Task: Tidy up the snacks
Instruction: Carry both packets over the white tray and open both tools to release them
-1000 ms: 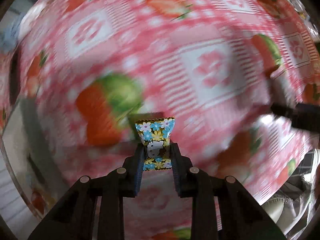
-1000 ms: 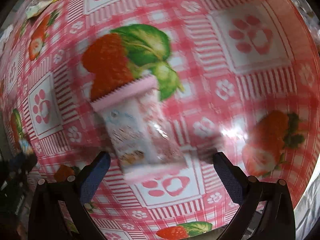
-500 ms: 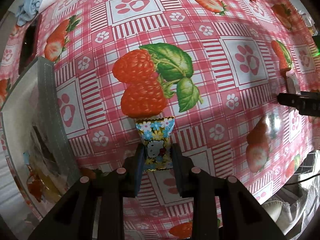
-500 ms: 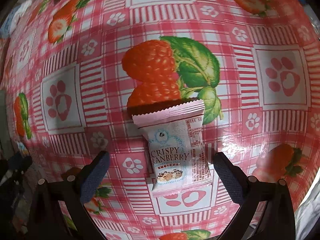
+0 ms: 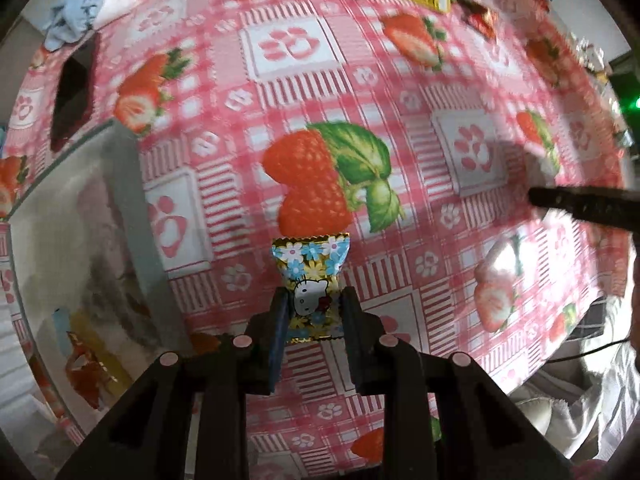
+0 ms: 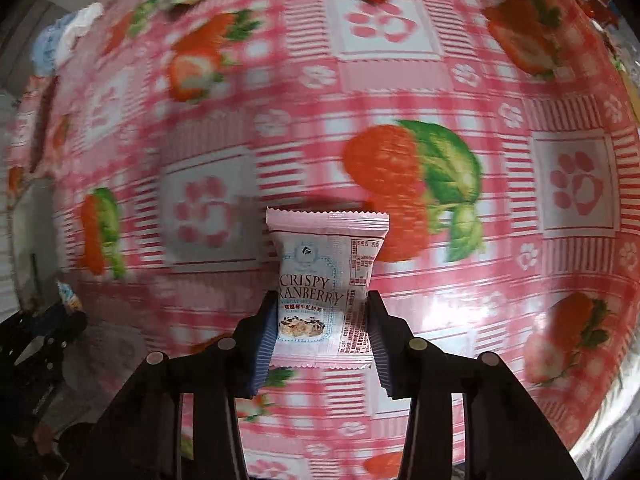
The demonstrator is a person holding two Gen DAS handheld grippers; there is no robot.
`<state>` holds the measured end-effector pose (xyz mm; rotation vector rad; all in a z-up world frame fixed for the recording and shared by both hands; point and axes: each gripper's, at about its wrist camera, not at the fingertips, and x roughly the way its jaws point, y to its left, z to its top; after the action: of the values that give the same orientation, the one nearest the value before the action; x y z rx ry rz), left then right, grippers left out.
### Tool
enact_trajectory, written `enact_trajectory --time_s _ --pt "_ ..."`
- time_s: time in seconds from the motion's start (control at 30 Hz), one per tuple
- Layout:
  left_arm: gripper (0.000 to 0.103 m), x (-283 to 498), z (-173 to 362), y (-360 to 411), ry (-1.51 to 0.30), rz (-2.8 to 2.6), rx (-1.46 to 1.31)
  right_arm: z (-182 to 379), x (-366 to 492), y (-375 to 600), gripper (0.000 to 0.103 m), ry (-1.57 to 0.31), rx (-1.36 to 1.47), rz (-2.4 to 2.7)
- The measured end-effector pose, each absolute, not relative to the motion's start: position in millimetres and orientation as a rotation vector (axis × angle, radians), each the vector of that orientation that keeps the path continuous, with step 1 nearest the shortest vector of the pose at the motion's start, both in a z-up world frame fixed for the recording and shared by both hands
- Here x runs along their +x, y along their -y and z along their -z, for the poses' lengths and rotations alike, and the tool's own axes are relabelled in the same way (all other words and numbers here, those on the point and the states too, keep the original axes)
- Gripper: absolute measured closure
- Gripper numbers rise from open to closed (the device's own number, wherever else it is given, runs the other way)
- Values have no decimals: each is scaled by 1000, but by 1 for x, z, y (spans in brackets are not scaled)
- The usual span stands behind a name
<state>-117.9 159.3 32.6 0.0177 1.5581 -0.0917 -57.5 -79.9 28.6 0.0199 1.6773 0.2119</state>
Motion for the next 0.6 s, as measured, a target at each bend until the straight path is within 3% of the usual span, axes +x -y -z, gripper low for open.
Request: enact_trajectory --time_s 0.43,0.6 --pt "75 -147 -84 -241 -1486 -15 -113 -65 -62 -47 59 -1651 -4 -443" --pt "75 -152 -76 -269 -1471 -89 -166 -68 -63 -86 59 -1633 -57 -535"
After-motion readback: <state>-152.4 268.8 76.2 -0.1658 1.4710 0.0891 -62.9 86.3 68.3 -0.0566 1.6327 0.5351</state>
